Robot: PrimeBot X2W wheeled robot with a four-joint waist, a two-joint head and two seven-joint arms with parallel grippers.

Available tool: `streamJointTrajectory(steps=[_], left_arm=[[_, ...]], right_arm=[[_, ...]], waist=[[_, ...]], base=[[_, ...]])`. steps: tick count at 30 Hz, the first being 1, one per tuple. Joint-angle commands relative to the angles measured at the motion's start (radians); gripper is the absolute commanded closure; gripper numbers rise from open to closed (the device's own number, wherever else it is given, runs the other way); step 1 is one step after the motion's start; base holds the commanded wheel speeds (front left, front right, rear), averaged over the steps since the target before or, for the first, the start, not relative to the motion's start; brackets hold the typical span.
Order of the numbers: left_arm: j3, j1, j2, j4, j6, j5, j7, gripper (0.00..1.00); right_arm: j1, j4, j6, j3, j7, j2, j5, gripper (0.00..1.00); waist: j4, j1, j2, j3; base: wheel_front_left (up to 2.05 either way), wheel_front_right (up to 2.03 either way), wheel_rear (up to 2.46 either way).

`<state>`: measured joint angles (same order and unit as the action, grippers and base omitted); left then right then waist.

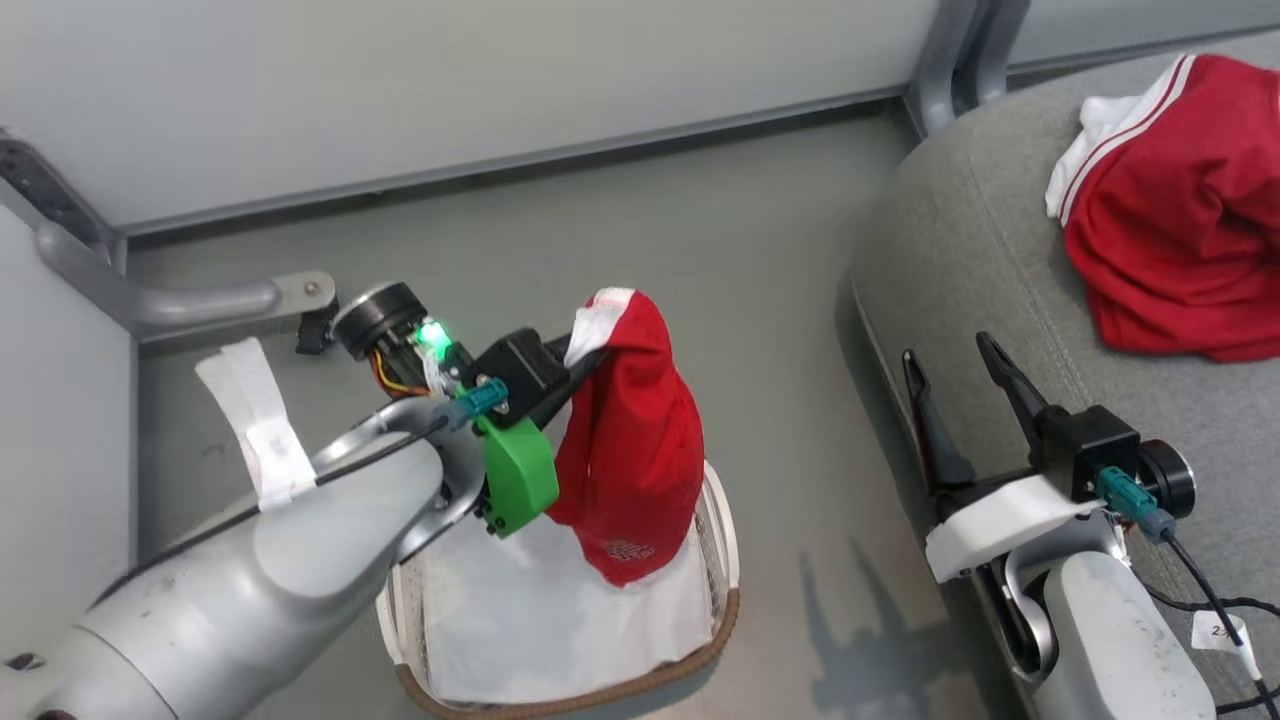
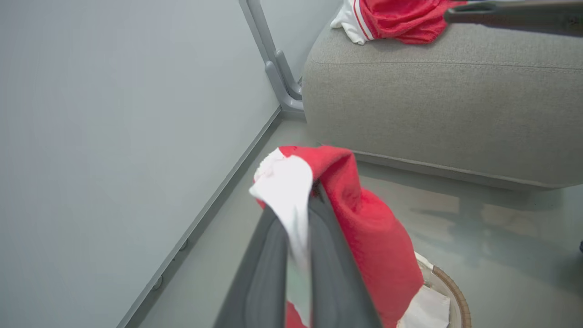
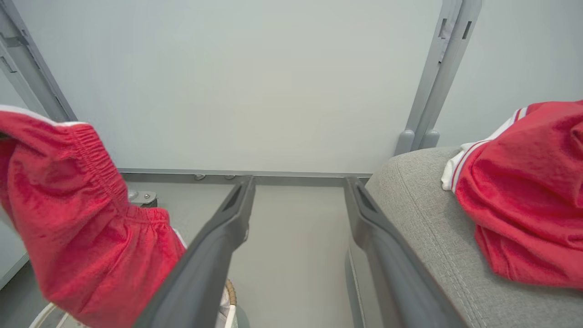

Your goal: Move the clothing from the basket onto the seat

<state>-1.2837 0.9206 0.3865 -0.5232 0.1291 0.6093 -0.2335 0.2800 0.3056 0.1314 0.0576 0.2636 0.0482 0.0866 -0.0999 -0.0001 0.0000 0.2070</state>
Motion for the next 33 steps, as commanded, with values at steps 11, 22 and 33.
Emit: streamJointTrajectory(steps=[11, 22, 33], left_arm=[[0.023, 0.196, 0.035, 0.033, 0.003, 0.034, -0.015, 1.00], [0.072, 0.308, -0.010, -0.054, -0.002, 0.027, -0.024, 1.00], [0.074, 0.359, -0.063, -0.057, 0.000, 0.013, -0.032, 1.00]], right_arm=[[-0.040, 0.012, -0.001, 0.051, 0.002, 0.004, -0.001, 0.00], [0.005, 0.008, -0.001, 0.161, 0.002, 0.004, 0.025, 0.00], [0.106, 0.055, -0.001, 0.266, 0.002, 0.004, 0.017, 0.00]], waist=[[0.024, 0.0001, 0.0000, -0.175], [0.012, 0.0001, 0.0000, -0.184], [0.030, 0.0001, 0.0000, -0.188]], base=[[0.00, 0.00, 0.00], [0.00, 0.00, 0.00], [0.00, 0.00, 0.00]])
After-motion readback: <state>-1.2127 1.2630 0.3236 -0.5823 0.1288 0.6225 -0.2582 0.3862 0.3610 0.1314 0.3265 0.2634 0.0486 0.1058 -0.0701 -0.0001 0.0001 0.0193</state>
